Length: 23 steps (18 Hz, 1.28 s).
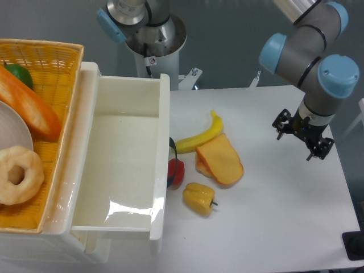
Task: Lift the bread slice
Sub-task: 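Move the gripper over toward the toast-coloured bread slice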
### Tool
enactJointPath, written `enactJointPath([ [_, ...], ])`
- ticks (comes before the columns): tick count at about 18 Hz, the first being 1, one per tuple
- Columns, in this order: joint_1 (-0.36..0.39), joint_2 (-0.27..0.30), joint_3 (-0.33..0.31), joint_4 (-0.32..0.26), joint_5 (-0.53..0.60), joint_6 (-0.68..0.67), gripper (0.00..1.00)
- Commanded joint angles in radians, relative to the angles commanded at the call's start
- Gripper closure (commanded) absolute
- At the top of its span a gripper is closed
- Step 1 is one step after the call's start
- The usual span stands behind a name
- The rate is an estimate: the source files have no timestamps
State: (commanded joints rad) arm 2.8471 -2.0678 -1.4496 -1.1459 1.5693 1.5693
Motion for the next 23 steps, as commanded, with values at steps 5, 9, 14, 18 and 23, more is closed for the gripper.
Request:
enactJointPath([
  [5,0.017,0.000,-0.017,0.012,-0.003,-0.014,0.00],
  [9,0.020,0.040,-0.106,0.094,-0.095,-0.067,0.00],
  [14,0.009,0.058,-0.196,0.095,-0.103,-0.092,0.00],
  [18,0.006,0.141,-0.302,0.092,-0.104,-0.103,0.00],
  [23,-0.050,0.198,-0.354,0.038,-0.101,-0.195,0.00],
])
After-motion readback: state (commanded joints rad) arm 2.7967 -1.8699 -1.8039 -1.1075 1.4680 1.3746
